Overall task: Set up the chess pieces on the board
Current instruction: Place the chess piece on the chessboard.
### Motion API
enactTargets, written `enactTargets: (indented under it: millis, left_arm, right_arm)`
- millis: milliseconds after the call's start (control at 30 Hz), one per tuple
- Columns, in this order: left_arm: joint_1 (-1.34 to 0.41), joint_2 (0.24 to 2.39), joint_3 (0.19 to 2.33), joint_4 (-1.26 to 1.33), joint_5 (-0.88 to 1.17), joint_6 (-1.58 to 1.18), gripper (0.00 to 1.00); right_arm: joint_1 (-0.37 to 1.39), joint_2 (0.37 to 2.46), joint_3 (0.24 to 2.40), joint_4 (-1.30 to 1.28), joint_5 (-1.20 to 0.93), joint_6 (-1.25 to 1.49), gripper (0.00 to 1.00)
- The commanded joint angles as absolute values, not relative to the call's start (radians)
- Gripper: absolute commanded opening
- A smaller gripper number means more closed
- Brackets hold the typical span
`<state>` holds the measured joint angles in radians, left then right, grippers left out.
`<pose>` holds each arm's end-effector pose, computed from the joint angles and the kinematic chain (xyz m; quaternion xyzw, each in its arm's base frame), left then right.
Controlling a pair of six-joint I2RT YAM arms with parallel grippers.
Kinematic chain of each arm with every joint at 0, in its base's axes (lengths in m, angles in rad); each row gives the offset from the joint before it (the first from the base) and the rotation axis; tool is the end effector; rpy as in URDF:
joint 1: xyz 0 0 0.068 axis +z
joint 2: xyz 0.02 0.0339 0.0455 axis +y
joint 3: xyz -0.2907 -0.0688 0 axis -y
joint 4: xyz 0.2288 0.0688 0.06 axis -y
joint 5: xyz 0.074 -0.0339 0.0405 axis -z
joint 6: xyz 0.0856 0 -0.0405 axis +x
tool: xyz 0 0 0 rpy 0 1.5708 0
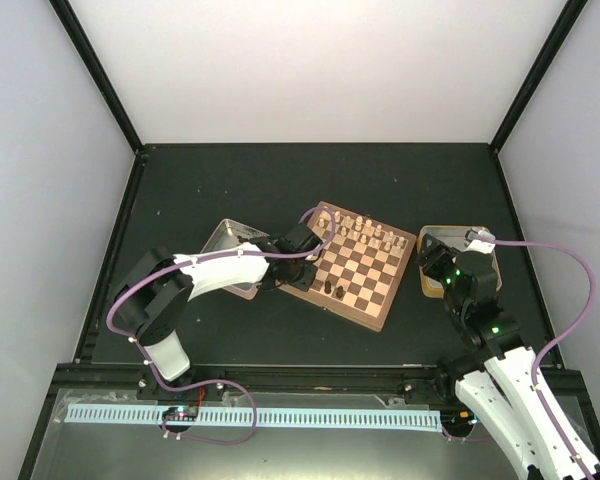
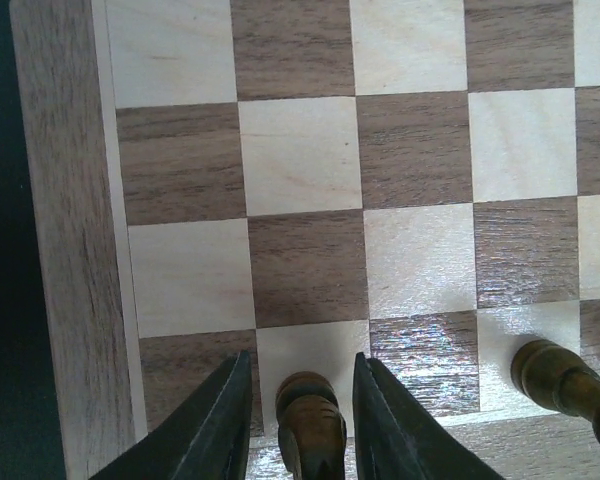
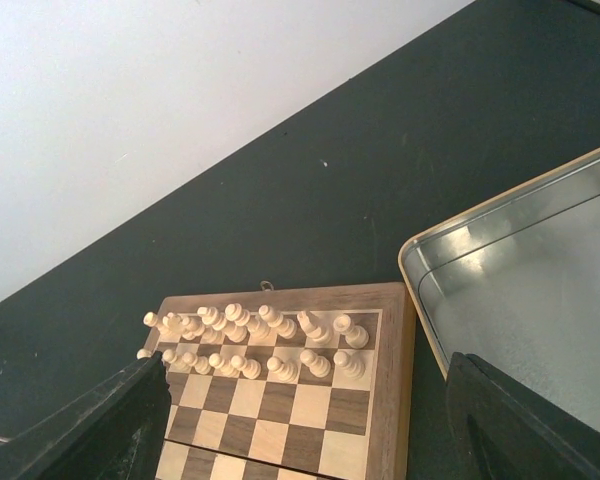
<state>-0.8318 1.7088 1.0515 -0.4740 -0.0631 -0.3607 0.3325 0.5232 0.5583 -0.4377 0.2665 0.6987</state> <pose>0.2368 -0.2518 0.1649 0.2210 0.9501 -0.0969 0.1976 0.1386 0.0240 0.2654 0.2226 0.7997 0.1731 0.5301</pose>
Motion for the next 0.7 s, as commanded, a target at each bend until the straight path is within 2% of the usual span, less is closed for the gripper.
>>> enactTargets:
  millis: [0, 133, 333, 667]
  left_arm:
    - [-0.838, 1.688, 1.05, -0.47, -0.061, -0.37, 0.33]
    - [-0.838, 1.68, 1.053, -0.459, -0.044, -0.369, 0.37]
    - [-0.838, 1.69, 1.057, -0.456, -0.023, -0.369, 0.27]
    - [-0.838, 1.693, 1.057, -0.454, 0.001, -0.371, 0.26]
  right_arm:
    - [0.339, 0.523, 0.548, -0.423, 0.27, 0.707, 0.77]
    - [0.337, 0.521, 0.55, -0.426, 0.269, 0.709, 0.77]
    - [0.337, 0.516, 0.551, -0.429, 0.272, 0.707, 0.76]
    - [0.338, 0.512, 0.548, -0.431, 0.272, 0.706, 0.76]
